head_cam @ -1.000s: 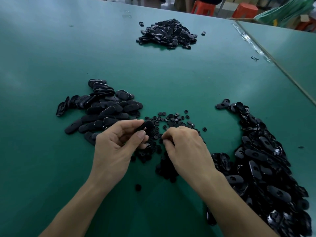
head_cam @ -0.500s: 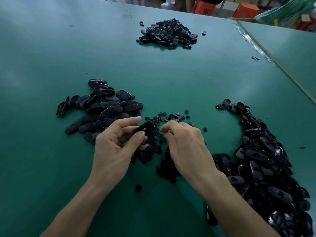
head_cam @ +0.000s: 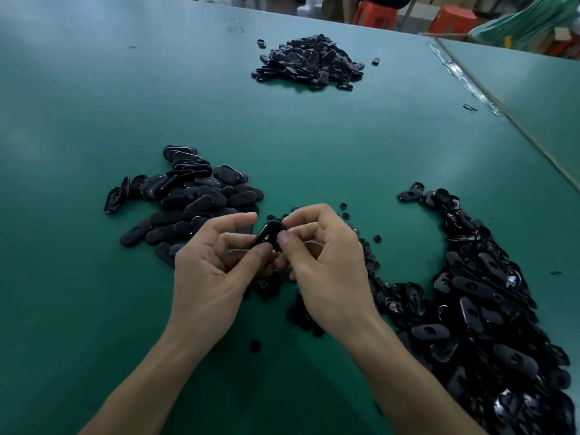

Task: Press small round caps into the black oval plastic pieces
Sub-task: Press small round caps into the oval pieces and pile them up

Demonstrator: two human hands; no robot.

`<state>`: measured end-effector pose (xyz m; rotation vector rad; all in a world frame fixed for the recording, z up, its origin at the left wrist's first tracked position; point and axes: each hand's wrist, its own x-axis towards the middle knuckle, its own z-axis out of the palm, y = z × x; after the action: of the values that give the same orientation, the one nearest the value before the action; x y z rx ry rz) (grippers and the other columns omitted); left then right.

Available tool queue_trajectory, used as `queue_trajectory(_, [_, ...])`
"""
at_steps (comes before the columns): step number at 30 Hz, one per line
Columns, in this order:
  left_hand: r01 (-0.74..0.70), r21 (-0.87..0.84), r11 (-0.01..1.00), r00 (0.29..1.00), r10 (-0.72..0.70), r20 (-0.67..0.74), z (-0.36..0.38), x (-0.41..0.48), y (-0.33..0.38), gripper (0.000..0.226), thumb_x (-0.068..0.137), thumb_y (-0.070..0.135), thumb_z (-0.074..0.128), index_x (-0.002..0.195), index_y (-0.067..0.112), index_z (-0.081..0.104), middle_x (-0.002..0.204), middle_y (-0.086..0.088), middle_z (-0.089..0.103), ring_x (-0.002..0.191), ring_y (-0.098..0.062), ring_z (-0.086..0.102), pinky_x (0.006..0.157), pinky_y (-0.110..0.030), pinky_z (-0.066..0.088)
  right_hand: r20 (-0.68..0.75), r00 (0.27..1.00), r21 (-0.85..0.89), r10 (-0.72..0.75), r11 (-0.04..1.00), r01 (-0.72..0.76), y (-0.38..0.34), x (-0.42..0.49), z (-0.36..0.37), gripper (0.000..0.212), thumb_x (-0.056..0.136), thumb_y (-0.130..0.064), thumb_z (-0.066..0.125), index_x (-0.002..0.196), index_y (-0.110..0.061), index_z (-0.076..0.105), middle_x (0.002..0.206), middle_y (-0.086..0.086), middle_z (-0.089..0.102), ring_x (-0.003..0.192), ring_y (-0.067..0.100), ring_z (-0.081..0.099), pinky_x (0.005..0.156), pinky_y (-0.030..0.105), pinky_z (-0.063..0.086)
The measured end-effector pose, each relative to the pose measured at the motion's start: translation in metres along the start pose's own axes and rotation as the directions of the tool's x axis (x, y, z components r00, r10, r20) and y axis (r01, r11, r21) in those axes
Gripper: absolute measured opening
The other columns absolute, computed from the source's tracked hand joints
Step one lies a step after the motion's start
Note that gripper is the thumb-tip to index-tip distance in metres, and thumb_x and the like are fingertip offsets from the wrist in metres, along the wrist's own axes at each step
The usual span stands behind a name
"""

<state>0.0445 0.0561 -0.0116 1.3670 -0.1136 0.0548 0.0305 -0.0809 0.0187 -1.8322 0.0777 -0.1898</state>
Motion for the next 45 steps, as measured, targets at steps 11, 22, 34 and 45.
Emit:
queue_trajectory(11, [-0.012,0.029,1.000,1.000,0.013,-0.026,-0.005,0.000,-0.004,0.038,0.073,0.017,0.079,0.109,0.025,0.068,0.084,-0.005,0.076,0.072,-0.019,0.075,0.068,-0.023,0.059,0.053,0.992,-0.019,0.113,0.994,-0.112,0.005,-0.002,-0.002,0.011,0.091,-0.014,0.071,0.091,-0.025,0.070,0.081,-0.008,0.075,0.074,0.004,0.072,0.070,0.021,0.058])
queue_trajectory(22, [0.054,0.001,0.999,0.998,-0.054,-0.018,-0.003,-0.001,-0.005,0.034,0.077,0.019,0.075,0.110,0.019,0.068,0.086,-0.010,0.076,0.075,-0.025,0.076,0.069,-0.027,0.061,0.144,0.982,-0.136,0.124,0.985,-0.105,0.003,0.000,-0.016,0.010,0.093,-0.020,0.069,0.084,-0.024,0.069,0.074,-0.012,0.070,0.070,0.002,0.065,0.065,0.015,0.048])
queue_trajectory(34, [0.060,0.102,0.993,0.995,-0.068,0.075,0.000,-0.003,-0.001,0.023,0.075,0.016,0.072,0.097,0.010,0.074,0.084,-0.003,0.078,0.072,-0.017,0.075,0.066,-0.019,0.058,0.045,0.986,-0.452,-0.158,0.877,0.161,-0.003,-0.002,-0.011,0.008,0.092,-0.020,0.070,0.089,-0.027,0.073,0.084,-0.012,0.067,0.078,0.002,0.061,0.069,0.011,0.047])
queue_trajectory(45, [0.048,0.092,0.995,0.997,-0.053,0.056,-0.004,-0.001,-0.005,0.029,0.084,-0.006,0.071,0.096,0.019,0.076,0.087,-0.003,0.078,0.073,-0.011,0.074,0.068,-0.017,0.056,0.014,0.993,-0.264,-0.120,0.957,0.119,-0.002,-0.006,-0.004,0.012,0.089,-0.008,0.072,0.090,-0.020,0.073,0.079,-0.012,0.071,0.073,-0.002,0.067,0.064,0.006,0.049])
